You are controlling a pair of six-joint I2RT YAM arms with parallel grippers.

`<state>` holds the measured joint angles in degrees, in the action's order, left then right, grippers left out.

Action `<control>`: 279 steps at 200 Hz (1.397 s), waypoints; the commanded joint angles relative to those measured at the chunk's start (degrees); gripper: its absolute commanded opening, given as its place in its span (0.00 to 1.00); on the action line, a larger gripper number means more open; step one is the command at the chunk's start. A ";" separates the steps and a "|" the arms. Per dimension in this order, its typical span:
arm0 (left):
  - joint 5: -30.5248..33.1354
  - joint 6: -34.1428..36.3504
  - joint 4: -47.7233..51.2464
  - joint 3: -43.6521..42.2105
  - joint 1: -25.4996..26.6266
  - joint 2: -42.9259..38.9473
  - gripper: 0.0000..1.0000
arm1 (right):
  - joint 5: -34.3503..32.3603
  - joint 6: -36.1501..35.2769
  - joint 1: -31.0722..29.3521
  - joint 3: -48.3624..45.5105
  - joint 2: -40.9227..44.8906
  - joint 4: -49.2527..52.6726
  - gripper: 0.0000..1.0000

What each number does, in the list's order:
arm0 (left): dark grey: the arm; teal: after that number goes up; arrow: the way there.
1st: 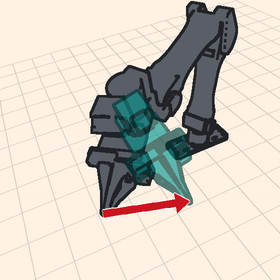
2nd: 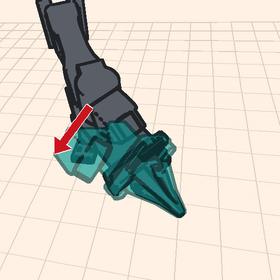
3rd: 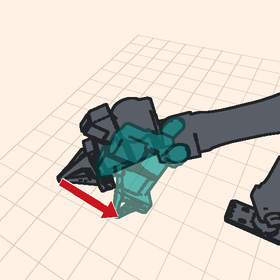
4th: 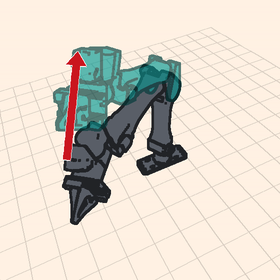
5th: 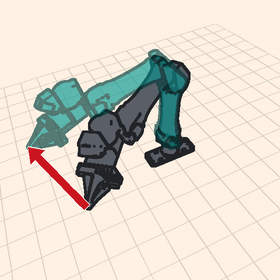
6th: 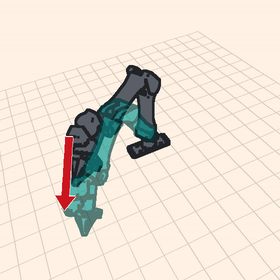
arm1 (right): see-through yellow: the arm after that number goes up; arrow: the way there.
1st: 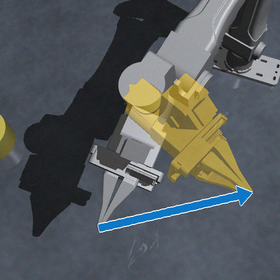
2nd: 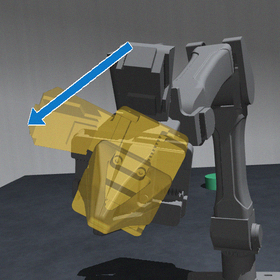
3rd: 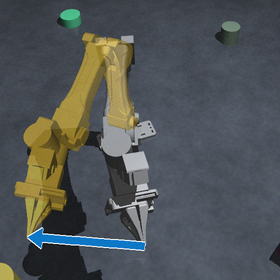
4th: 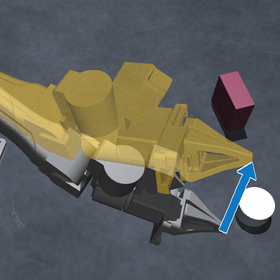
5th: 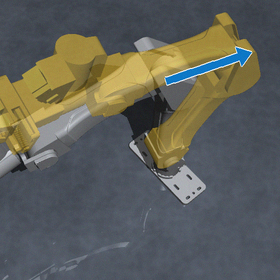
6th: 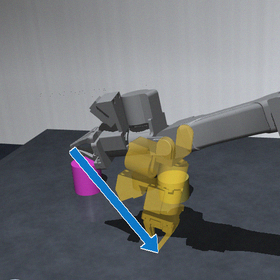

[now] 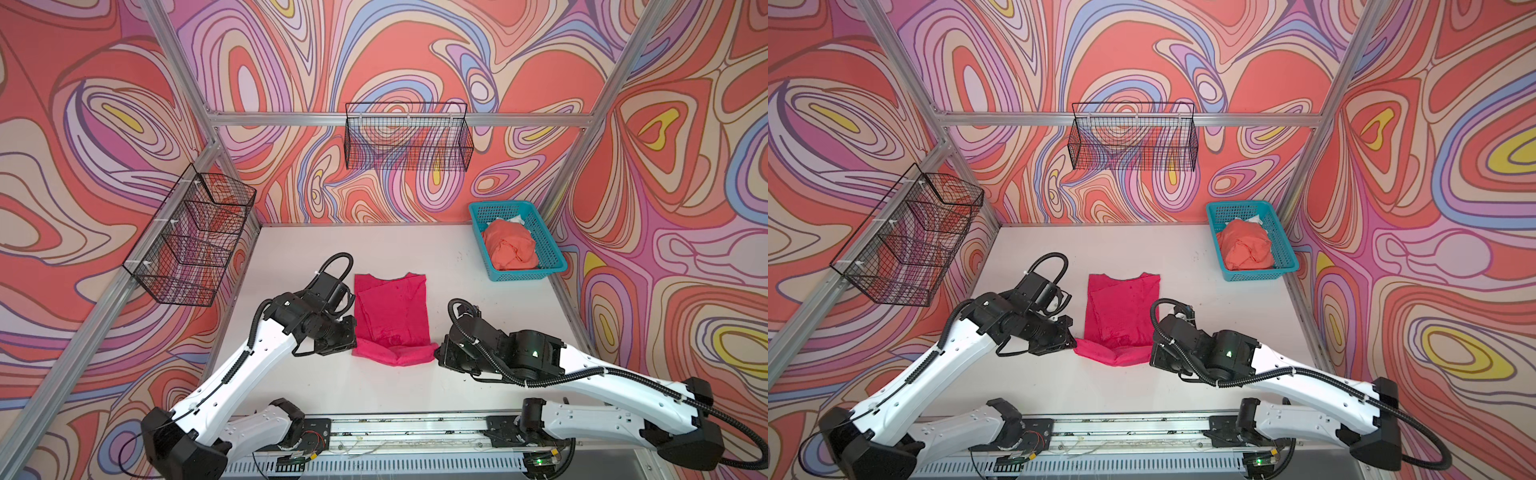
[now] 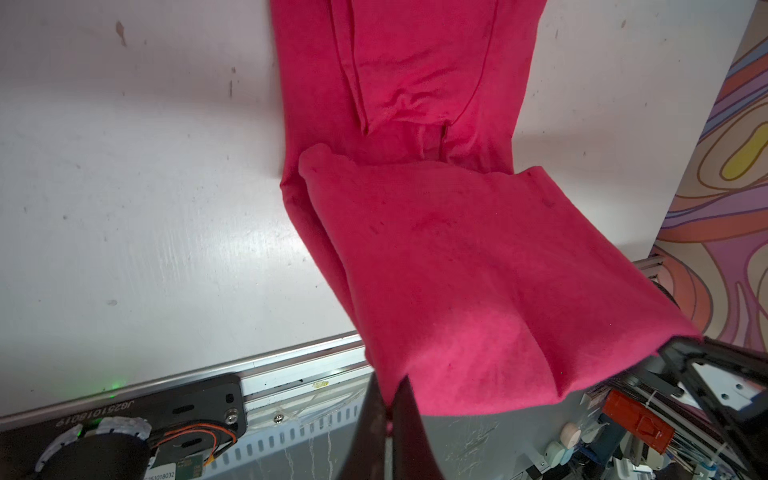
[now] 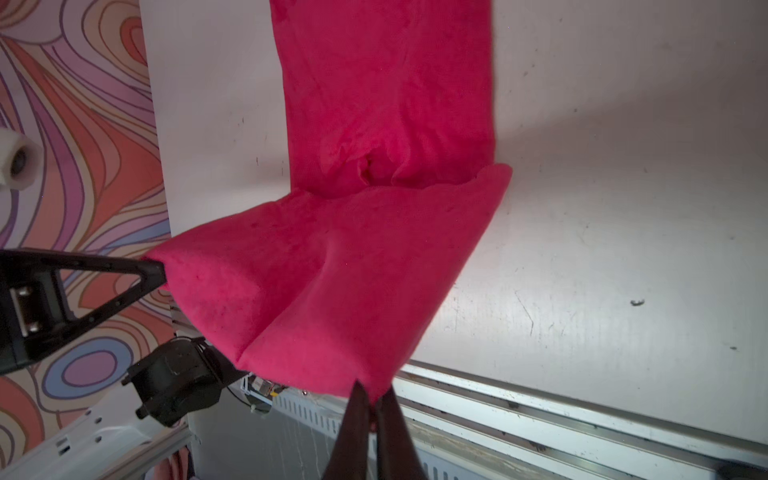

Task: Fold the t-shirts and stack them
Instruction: 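Lift the near edge with both grippers and fold it toward the far end, then lower the folded edge onto the shirt's far end with both grippers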

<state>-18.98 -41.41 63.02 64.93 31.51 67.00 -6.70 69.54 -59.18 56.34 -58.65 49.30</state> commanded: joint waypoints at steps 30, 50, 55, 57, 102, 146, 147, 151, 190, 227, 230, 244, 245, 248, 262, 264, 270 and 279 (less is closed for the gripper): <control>0.99 3.35 -1.50 5.64 -4.00 6.17 0.00 | 6.68 -12.63 15.23 1.72 -5.06 -6.14 0.00; 1.35 4.09 -1.61 7.83 -5.90 8.20 0.00 | 9.84 -17.68 18.72 3.98 -9.67 -7.75 0.00; 1.40 4.40 -1.76 8.34 -6.24 8.66 0.00 | 10.45 -18.92 19.58 4.83 -10.78 -7.90 0.00; 1.45 4.59 -1.89 8.52 -6.36 8.84 0.00 | 10.71 -19.40 19.90 5.05 -11.24 -8.01 0.00; 0.71 6.10 -5.58 13.69 -7.86 16.01 0.00 | 17.09 -28.47 28.26 10.66 -20.12 -11.09 0.00; 1.09 7.29 -9.47 17.79 -10.31 23.76 0.00 | 21.64 -34.63 33.26 14.71 -29.30 -13.19 0.00; 1.07 7.34 -9.53 17.96 -10.40 23.99 0.00 | 21.73 -34.72 33.34 14.83 -29.45 -13.23 0.00; 1.06 7.46 -9.71 18.66 -10.63 24.87 0.00 | 22.12 -35.21 33.97 15.35 -30.30 -13.41 0.00; 1.76 8.14 -11.48 22.28 -12.59 31.05 0.00 | 24.81 -38.62 37.00 19.15 -37.11 -15.37 0.00; 1.54 8.00 -13.72 24.26 -14.45 35.40 0.00 | 26.92 -40.55 38.76 23.08 -44.00 -17.08 0.00; 1.42 7.99 -13.72 24.73 -14.50 35.82 0.00 | 27.06 -40.62 38.85 23.41 -44.51 -17.27 0.00; 1.86 8.14 -13.74 26.62 -14.88 37.53 0.00 | 27.45 -41.18 39.27 25.20 -46.56 -17.54 0.00; 1.90 8.12 -13.77 26.72 -14.89 37.60 0.00 | 27.49 -41.16 39.29 25.26 -46.69 -17.56 0.00; 1.97 8.19 -13.91 26.96 -14.96 37.95 0.00 | 27.52 -41.29 39.38 25.69 -47.10 -17.63 0.00; 1.85 8.22 -14.73 27.99 -15.72 39.49 0.00 | 28.02 -41.54 39.64 27.04 -49.10 -18.09 0.00; 1.89 8.24 -14.92 28.09 -15.83 39.71 0.00 | 28.09 -41.58 39.64 27.26 -49.39 -18.27 0.00; 1.85 8.27 -15.25 28.37 -16.11 40.45 0.00 | 28.27 -41.63 39.75 27.78 -50.22 -18.43 0.00; 1.84 8.42 -15.67 28.81 -16.48 41.54 0.00 | 28.41 -41.74 39.77 28.48 -51.57 -19.05 0.00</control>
<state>-18.02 -34.04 49.23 91.55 16.36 106.10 20.53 29.39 -19.90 82.04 -107.48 32.47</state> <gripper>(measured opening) 0.058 0.050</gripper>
